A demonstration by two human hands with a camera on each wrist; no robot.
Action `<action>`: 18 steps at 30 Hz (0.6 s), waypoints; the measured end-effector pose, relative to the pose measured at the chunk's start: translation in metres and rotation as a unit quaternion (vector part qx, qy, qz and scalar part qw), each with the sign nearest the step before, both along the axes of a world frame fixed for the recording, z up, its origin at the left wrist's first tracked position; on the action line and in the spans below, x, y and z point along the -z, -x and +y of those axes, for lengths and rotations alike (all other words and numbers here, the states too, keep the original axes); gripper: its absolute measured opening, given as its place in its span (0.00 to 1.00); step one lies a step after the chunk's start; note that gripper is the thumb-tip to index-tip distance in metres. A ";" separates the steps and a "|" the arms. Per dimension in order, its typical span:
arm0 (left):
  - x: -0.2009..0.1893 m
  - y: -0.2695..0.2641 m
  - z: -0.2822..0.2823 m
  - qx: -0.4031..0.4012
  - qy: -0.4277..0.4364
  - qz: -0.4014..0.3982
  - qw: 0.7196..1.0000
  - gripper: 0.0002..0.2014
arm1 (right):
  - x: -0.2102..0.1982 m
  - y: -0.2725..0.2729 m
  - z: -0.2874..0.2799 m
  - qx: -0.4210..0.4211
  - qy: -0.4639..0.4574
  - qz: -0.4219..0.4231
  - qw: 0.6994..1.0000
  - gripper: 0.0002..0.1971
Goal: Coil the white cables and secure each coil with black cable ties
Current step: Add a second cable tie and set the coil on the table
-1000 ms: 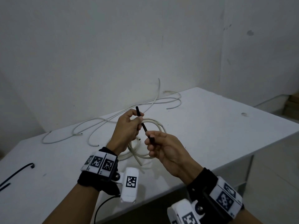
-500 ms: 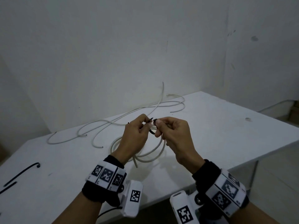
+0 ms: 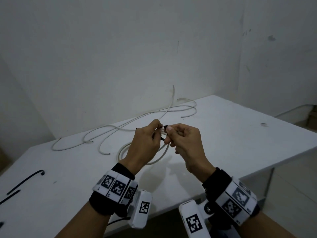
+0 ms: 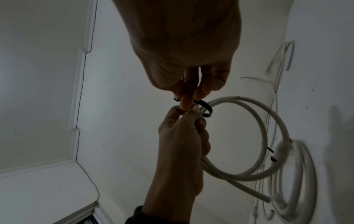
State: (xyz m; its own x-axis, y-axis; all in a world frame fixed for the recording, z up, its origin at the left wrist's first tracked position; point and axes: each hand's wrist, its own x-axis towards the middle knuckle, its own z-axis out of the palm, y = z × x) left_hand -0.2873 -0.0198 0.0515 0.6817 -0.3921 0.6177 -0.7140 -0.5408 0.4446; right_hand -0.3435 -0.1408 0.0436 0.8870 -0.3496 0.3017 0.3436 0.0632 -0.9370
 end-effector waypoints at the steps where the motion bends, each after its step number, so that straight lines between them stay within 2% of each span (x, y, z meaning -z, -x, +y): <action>1: 0.000 0.000 0.000 -0.001 -0.002 -0.004 1.000 0.07 | 0.000 0.000 0.000 0.001 -0.001 0.005 1.000 0.10; 4: 0.001 0.002 -0.001 -0.010 -0.015 -0.021 1.000 0.06 | 0.000 -0.002 0.000 0.014 0.015 0.025 0.999 0.10; 7: 0.001 0.004 -0.003 -0.016 -0.033 -0.031 0.999 0.06 | 0.001 -0.005 -0.002 0.100 0.133 0.021 0.986 0.07; 10: 0.001 0.006 -0.006 -0.013 -0.040 -0.011 0.999 0.06 | 0.003 -0.004 0.001 0.201 0.292 -0.021 0.935 0.05; 12: 0.001 0.008 -0.006 -0.015 -0.045 -0.006 0.999 0.06 | 0.008 -0.004 0.002 0.249 0.356 -0.073 0.898 0.07; 13: 0.001 0.008 -0.006 -0.019 -0.046 -0.007 0.999 0.06 | 0.011 -0.006 0.001 0.252 0.365 -0.089 0.892 0.07; 18: 0.000 0.011 -0.008 -0.012 -0.061 0.024 0.998 0.08 | 0.018 -0.015 -0.002 0.141 0.349 -0.106 0.920 0.10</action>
State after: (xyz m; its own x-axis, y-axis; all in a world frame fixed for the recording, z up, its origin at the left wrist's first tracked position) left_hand -0.2978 -0.0273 0.0520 0.7202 -0.4453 0.5319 -0.6788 -0.6105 0.4080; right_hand -0.3287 -0.1428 0.0258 0.6854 -0.2133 0.6962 0.4340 -0.6481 -0.6258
